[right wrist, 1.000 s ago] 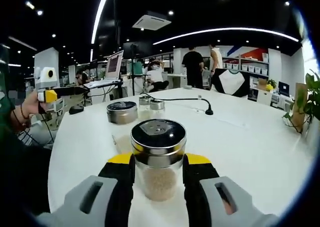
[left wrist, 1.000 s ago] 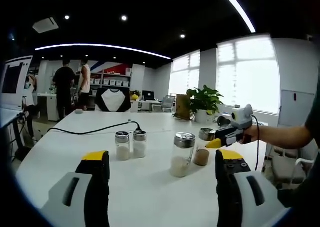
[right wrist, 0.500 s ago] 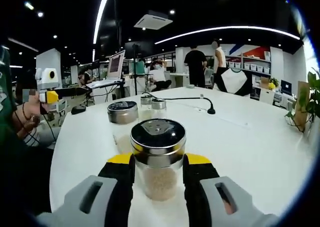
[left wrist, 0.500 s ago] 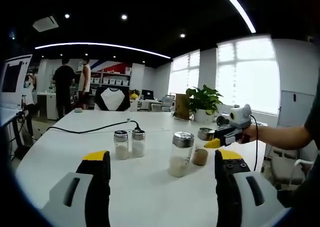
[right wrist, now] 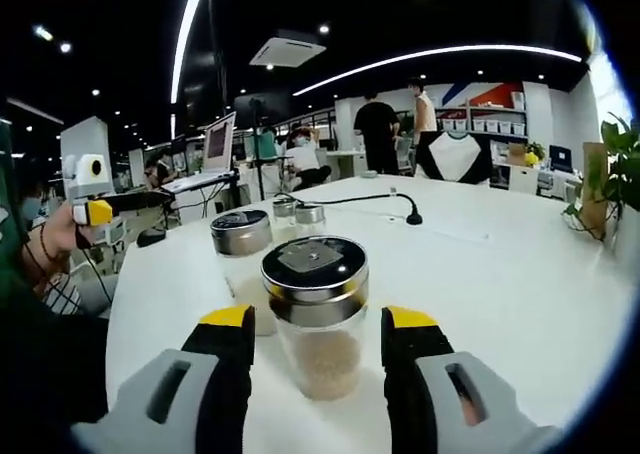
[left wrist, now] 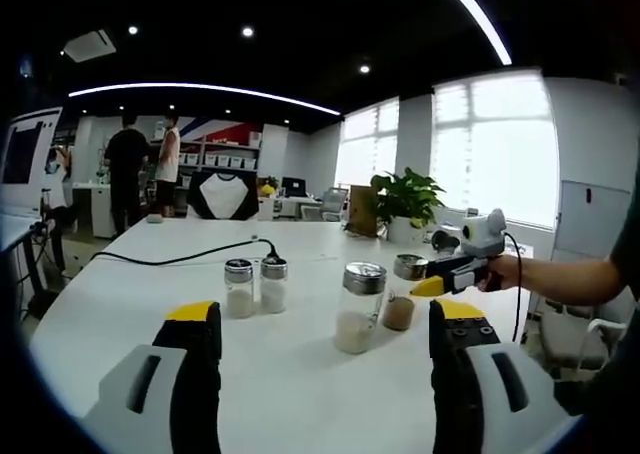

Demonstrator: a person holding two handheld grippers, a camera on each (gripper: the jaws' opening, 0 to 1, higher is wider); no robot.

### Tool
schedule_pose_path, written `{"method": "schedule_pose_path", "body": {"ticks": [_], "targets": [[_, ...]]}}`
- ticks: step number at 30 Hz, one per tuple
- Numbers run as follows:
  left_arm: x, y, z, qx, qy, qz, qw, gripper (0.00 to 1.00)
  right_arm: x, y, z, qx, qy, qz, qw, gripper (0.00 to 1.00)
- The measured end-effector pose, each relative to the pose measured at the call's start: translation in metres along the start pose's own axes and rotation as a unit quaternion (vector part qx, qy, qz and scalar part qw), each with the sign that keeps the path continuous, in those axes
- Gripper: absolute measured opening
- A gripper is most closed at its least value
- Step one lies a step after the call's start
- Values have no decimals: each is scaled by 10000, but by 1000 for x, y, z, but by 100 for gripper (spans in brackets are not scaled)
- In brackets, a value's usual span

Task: Rotate the seasoning bottle until the label or dispensing opening points toward the visible target arrow and the bottle remains upright within the marked orientation range

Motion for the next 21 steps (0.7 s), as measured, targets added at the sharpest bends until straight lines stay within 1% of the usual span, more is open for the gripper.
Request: {"method": "schedule_pose_path", "body": {"ticks": [3,4,5,6,8,9,10,11,12,13,14,16,18,19,20,21], "targets": [[-1,-2,-1,5,0,-14,10000,90,4,2,0,-65,1,-55,10000,51],[-1,-3,-2,12,-2,-18,10000,90,4,2,2,-162,-9,-118,9998,51],[-2,-4,-2,26,1,-21,10000,90,5,1,3,-225,-116,-153,9996,51],[-2,-4,-3,34,6,-28,10000,90,7,1,2,-194,-125,-160,9996,52],[-4,-5,-2,27,15,-65,10000,90,8,1,2,-139,-46,-340,9993,54],[-4,-5,-2,20,8,-75,10000,90,9,3,3,-70,-27,-516,9986,54],[-5,-5,-1,17,4,-79,10000,90,9,4,4,-99,-54,-579,9983,54],[-5,-5,-1,11,11,-76,10000,90,8,6,6,-201,-182,-802,9964,54],[-5,-5,-1,8,23,-76,10000,90,7,8,6,-234,-190,-911,9954,54],[-5,-5,-2,9,35,-82,10000,90,7,10,5,-224,-206,-1122,9932,54],[-5,-5,-2,14,40,-83,10000,90,7,11,4,-201,-238,-1235,9919,55],[-5,-6,-3,23,49,-93,9999,90,11,11,5,-257,-313,-1344,9901,55],[-6,-6,-4,25,67,-114,9999,90,17,10,6,-306,-247,-1401,9894,55],[-6,-6,-4,26,65,-121,9999,90,18,10,6,-295,-226,-1477,9883,55],[-6,-6,-5,29,69,-124,9999,90,19,10,7,-317,-212,-1628,9859,55],[-6,-6,-5,32,76,-123,9999,90,21,9,8,-379,-197,-1635,9856,55]]}}
Point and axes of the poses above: the point that each gripper's makers call its tool centre point, and the gripper's own axes: y roughly backward along the fingers, x roughly to its left, z roughly out of its top, the point moved 6 cm from there along y, roughly backward along the fingers, and after that the axes turned 6 degrees about z, right-handed, at the moved point
